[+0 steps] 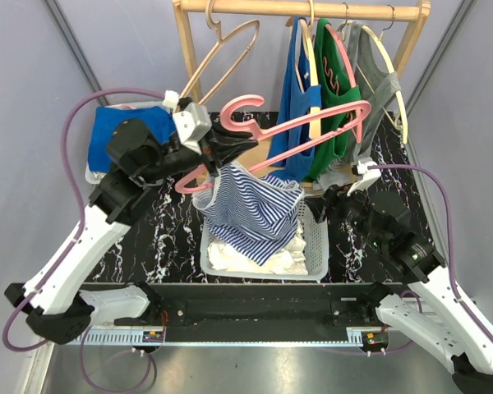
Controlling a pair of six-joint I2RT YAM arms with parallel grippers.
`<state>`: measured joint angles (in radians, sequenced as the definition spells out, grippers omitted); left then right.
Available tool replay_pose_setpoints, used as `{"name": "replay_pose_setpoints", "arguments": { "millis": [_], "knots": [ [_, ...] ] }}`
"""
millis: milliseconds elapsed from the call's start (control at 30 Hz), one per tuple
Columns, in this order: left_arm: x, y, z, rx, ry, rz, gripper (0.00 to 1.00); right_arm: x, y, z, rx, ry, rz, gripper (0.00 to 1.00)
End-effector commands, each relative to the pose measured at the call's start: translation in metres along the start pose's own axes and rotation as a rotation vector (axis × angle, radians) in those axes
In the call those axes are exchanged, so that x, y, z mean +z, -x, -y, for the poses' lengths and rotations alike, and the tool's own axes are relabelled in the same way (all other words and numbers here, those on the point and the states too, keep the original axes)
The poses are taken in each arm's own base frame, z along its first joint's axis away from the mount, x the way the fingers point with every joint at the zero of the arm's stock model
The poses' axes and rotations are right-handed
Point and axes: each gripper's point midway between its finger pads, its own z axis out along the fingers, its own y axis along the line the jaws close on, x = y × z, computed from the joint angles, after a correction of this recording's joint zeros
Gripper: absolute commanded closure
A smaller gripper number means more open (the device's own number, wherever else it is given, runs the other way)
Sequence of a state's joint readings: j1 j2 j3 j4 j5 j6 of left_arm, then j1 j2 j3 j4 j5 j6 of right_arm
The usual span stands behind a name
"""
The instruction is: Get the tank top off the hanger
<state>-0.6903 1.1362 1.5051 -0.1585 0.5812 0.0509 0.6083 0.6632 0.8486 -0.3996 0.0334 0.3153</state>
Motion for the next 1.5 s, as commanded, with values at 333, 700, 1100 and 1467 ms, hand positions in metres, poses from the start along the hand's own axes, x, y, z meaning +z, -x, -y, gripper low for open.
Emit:
{"name": "replay_pose_setpoints", "arguments": {
  "millis": [333,700,1100,1467],
  "knots": [
    [0.035,-0.031,0.032,0.012,-0.156,-0.014,1.00,-0.086,0.104,-0.078,-0.143,0.349,0.291,0.15],
    [0.005,-0.085,0.066,0.045,-0.308,-0.155,1.00,-0.089,0.110,-0.107,-0.372,0.508,0.265,0.18],
    [-0.002,-0.087,0.080,0.065,-0.388,-0.169,1.00,-0.056,0.083,-0.109,-0.463,0.567,0.099,0.26],
    [-0.005,-0.075,0.095,0.040,-0.462,-0.158,1.00,-0.042,0.057,-0.107,-0.449,0.600,-0.011,0.47]
  ]
}}
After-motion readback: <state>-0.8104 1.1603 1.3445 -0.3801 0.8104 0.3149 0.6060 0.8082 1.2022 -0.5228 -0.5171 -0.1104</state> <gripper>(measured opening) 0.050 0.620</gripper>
